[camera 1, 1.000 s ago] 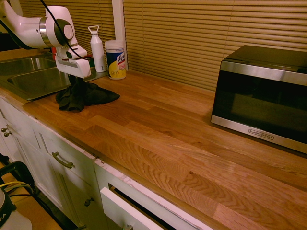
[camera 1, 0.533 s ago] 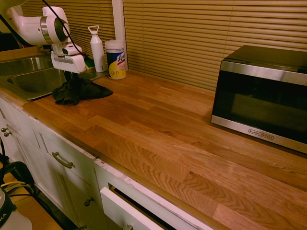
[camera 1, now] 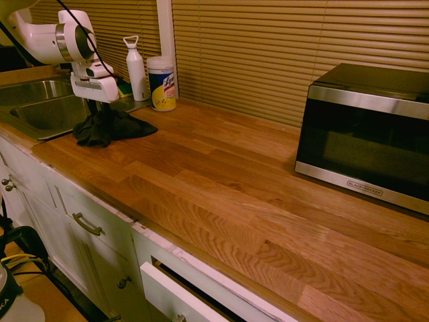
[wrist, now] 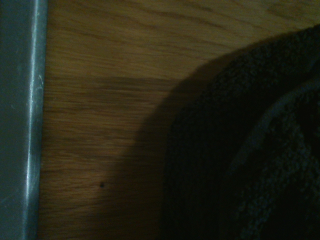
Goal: Clear the spill
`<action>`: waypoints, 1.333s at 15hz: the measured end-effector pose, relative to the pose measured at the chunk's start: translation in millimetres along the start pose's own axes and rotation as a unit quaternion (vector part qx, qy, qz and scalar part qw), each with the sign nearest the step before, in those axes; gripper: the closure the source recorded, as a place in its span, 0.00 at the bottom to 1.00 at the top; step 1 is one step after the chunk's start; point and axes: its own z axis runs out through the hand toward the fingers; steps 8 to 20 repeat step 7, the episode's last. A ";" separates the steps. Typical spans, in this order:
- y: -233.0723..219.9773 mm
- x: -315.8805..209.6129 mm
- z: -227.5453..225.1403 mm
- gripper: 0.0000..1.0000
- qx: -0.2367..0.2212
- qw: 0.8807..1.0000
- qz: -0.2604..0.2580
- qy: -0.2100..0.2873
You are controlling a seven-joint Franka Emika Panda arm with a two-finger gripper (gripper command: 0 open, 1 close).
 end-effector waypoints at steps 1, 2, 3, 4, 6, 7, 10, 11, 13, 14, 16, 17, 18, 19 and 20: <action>-0.2 -1.1 -2.1 0.00 0.002 1.000 0.000 0.001; -0.4 -2.5 -5.0 0.00 0.004 1.000 0.000 0.002; -0.4 -3.6 -9.8 0.00 0.007 1.000 0.001 0.003; 0.0 -4.5 -17.3 0.00 0.012 1.000 0.001 0.005; 3.2 -4.5 -38.4 0.00 0.019 1.000 0.003 0.013; 5.5 -3.8 -49.7 0.00 0.023 1.000 0.004 0.016; 5.5 -3.8 -49.7 0.00 0.023 1.000 0.004 0.016; 5.5 -3.8 -49.7 0.00 0.023 1.000 0.004 0.016; 5.5 -3.8 -49.7 0.00 0.023 1.000 0.004 0.016; 5.5 -3.8 -49.7 0.00 0.023 1.000 0.004 0.016; 5.5 -3.8 -49.7 0.00 0.023 1.000 0.004 0.016; 5.5 -3.8 -49.7 0.00 0.023 1.000 0.004 0.016; 5.5 -3.8 -49.7 0.00 0.023 1.000 0.004 0.016; 5.5 -3.8 -49.7 0.00 0.023 1.000 0.004 0.016; 5.5 -3.8 -49.7 0.00 0.023 1.000 0.004 0.016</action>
